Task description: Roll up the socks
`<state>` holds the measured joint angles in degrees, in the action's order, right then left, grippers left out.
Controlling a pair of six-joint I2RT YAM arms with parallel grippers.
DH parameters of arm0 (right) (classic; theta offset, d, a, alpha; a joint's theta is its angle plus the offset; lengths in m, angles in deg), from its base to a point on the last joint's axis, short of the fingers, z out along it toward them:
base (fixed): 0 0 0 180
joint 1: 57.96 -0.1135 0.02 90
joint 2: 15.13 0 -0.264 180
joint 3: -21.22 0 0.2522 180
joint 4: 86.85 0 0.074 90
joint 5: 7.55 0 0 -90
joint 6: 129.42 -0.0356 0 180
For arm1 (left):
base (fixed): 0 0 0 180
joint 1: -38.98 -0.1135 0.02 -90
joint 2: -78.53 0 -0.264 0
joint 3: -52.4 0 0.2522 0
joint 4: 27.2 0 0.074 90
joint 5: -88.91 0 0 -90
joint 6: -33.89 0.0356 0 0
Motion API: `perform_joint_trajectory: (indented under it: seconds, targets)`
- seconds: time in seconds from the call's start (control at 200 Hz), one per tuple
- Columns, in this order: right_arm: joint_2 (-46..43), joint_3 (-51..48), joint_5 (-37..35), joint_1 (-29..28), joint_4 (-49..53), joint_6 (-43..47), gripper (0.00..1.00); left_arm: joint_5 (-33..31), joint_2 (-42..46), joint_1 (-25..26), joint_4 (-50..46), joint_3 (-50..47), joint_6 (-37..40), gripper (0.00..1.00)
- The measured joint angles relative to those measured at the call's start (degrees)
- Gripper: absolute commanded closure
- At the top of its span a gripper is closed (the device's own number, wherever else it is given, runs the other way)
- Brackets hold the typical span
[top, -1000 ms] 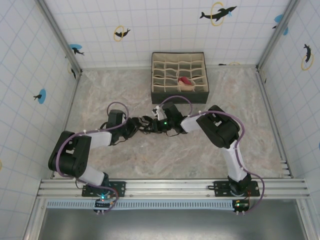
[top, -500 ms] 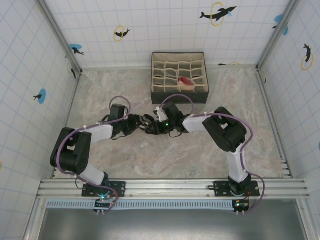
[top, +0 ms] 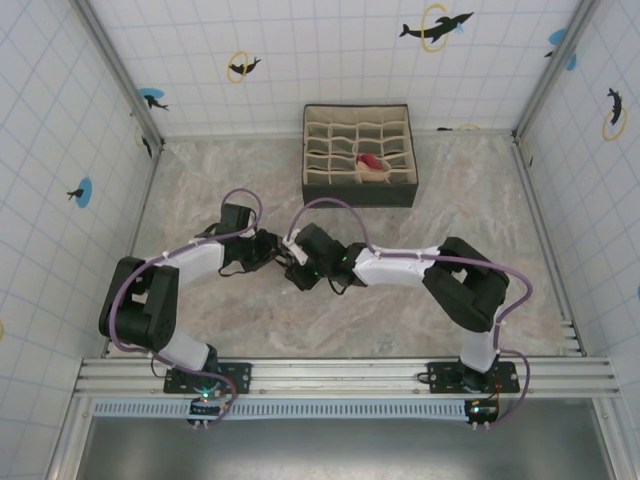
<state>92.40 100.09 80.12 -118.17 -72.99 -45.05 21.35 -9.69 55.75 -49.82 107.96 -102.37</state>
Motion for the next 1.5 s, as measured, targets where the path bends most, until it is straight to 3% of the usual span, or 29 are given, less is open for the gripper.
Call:
perform_joint_trajectory:
  seconds: [0.185, 0.35, 0.52, 0.801, 0.991, 1.161, 1.331, 1.501]
  targets:
    - [0.1, -0.2, -17.6, -9.1, -4.2, 10.9, 0.28, 0.4, 0.7, 0.0, -3.4, 0.6, 0.9, 1.00]
    - [3.6, 0.3, -27.3, -12.9, -9.4, 18.3, 0.28, 1.6, 0.9, 0.0, -5.1, 0.6, 1.3, 1.00]
    - [8.7, 0.4, -32.4, -12.9, -11.6, 22.3, 0.28, 2.6, 0.9, 0.0, -5.9, 0.7, 1.3, 1.00]
    - [11.4, 1.1, -35.0, -12.5, -15.1, 25.2, 0.30, 2.9, 1.3, 0.0, -7.0, 0.7, 1.5, 1.00]
    - [12.7, 2.1, -34.6, -11.4, -15.9, 24.9, 0.45, 2.6, 1.5, -0.4, -7.0, 0.6, 1.5, 1.00]
    - [12.7, 2.3, -32.8, -10.9, -16.1, 23.4, 0.81, 2.0, 1.5, -0.6, -7.0, 0.6, 1.4, 0.99]
    - [12.5, 2.2, -30.4, -10.5, -16.3, 21.1, 0.95, 1.8, 1.5, -1.5, -7.3, 0.6, 1.4, 0.82]
    - [11.9, 1.2, -27.3, -9.9, -17.0, 20.1, 0.99, 2.2, 1.7, -2.7, -8.9, 0.6, 1.2, 0.57]
